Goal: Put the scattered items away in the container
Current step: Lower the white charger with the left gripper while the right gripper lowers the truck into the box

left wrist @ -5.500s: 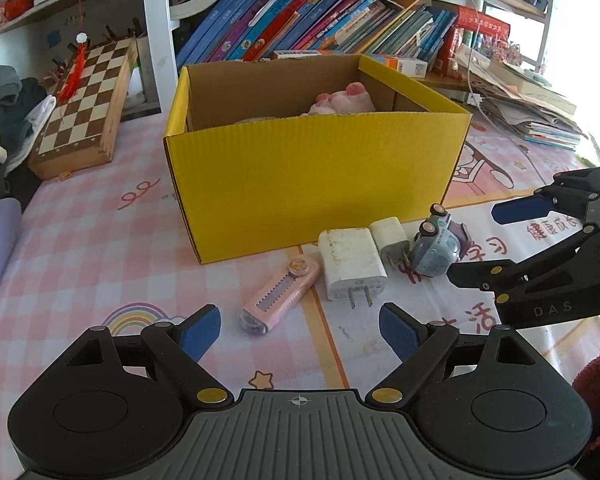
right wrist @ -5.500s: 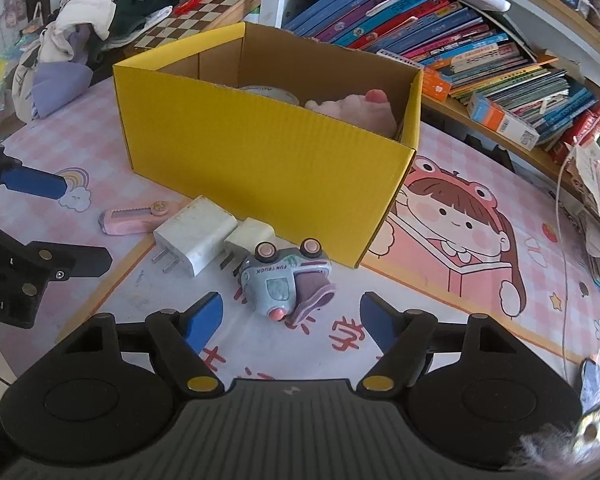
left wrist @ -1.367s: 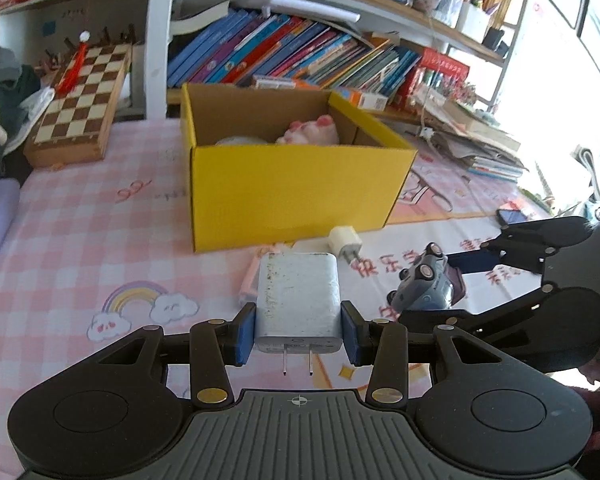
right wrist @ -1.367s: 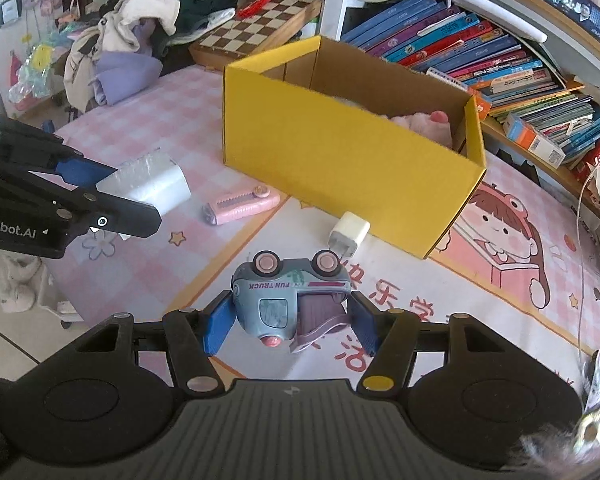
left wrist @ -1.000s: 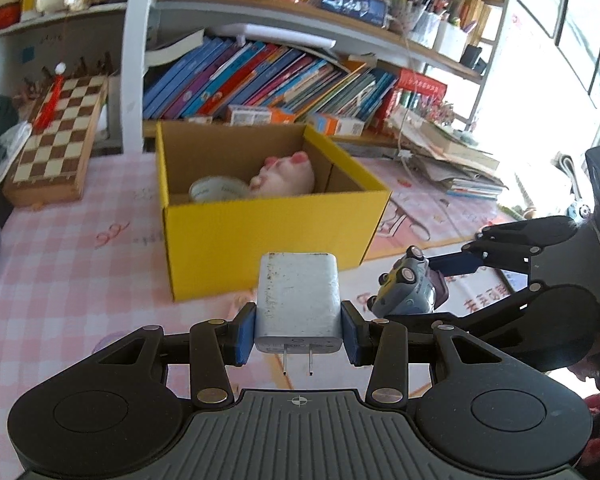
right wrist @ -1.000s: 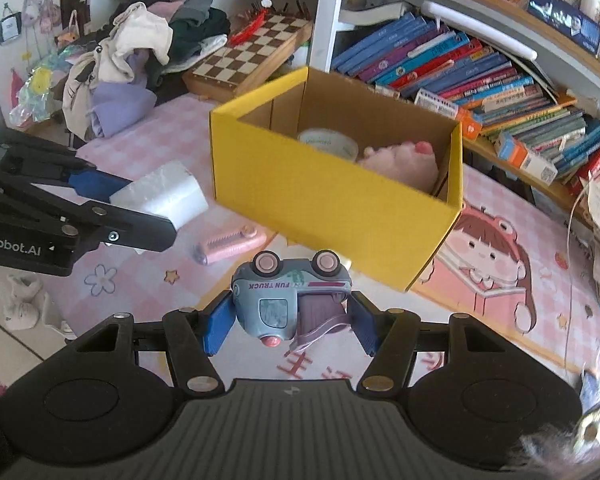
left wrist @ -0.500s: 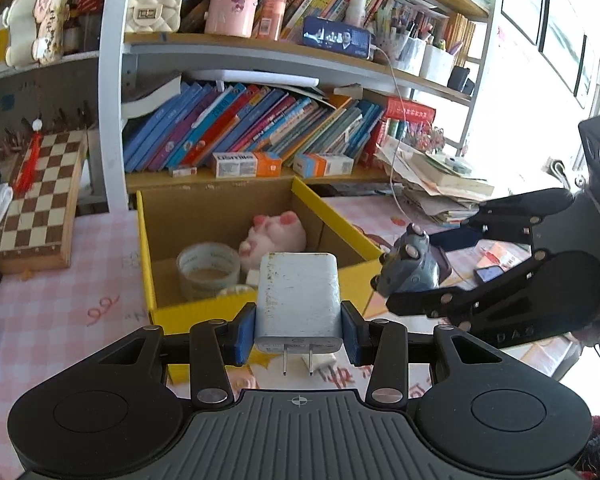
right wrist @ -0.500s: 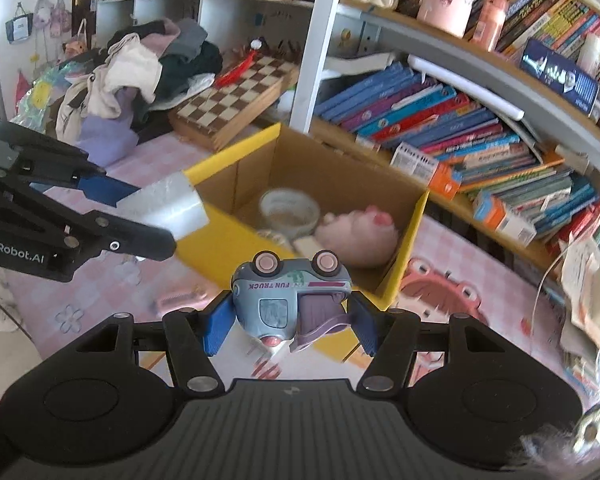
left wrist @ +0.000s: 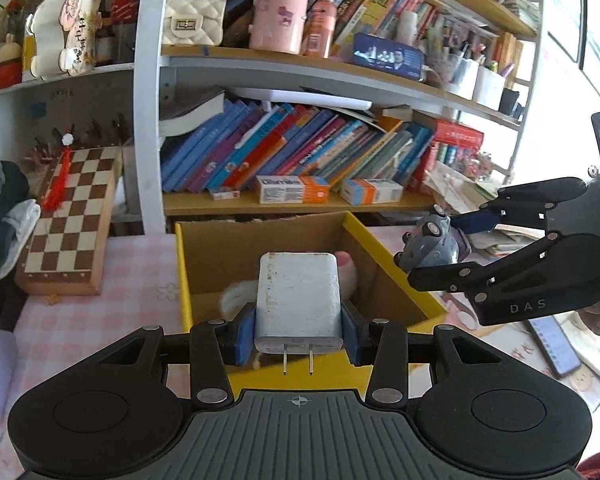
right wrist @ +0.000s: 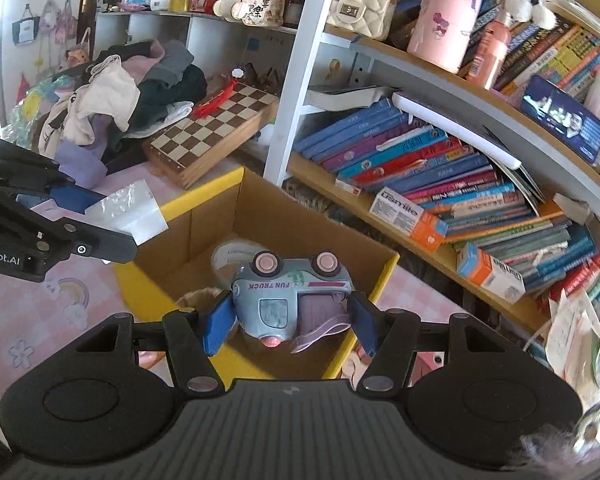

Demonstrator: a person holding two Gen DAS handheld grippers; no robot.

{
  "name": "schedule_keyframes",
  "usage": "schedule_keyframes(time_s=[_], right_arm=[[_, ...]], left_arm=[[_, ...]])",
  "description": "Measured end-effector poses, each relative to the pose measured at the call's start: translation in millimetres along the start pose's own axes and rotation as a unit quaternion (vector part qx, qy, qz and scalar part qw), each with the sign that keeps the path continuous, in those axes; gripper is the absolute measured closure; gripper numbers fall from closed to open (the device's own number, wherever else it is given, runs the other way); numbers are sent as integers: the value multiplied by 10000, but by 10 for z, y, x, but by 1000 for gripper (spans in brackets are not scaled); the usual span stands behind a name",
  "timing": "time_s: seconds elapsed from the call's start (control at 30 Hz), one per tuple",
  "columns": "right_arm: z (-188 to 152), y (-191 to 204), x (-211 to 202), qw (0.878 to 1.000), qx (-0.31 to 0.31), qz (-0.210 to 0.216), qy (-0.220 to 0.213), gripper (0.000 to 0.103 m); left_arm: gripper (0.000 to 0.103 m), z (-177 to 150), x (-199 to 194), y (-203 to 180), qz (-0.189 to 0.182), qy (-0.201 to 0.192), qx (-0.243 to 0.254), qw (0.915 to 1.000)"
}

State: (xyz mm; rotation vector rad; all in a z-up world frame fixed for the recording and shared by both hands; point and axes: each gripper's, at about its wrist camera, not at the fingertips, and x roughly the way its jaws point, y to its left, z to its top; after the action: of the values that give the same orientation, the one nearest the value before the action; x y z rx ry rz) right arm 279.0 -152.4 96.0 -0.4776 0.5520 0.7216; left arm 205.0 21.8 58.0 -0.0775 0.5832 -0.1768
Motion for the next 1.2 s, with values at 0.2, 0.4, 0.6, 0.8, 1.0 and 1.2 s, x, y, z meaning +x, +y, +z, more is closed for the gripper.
schedule_keyframes(time_s=[0.2, 0.4, 0.6, 0.8, 1.0, 1.2], right_arm=[[153, 0, 361, 9993, -296, 230, 44, 44], [233, -72, 715, 9979, -480, 377, 193, 44], [289, -210, 1092, 9968, -543, 469, 364, 44], [424, -392, 1539, 9955, -471, 589, 574, 44], [563, -374, 1925, 9907, -357, 1054, 783, 44], [621, -212, 2191, 9855, -427, 1330, 964, 44]], left_arm=[[61, 104, 296, 40, 222, 132, 118, 9996], [61, 151, 564, 67, 379, 317, 196, 9986], [61, 107, 843, 101, 540, 693, 316, 9956], [61, 73, 1068, 184, 709, 1135, 332, 9904], [61, 44, 1168, 175, 667, 1379, 426, 9873], [61, 39, 1244, 83, 666, 1583, 710, 9826]])
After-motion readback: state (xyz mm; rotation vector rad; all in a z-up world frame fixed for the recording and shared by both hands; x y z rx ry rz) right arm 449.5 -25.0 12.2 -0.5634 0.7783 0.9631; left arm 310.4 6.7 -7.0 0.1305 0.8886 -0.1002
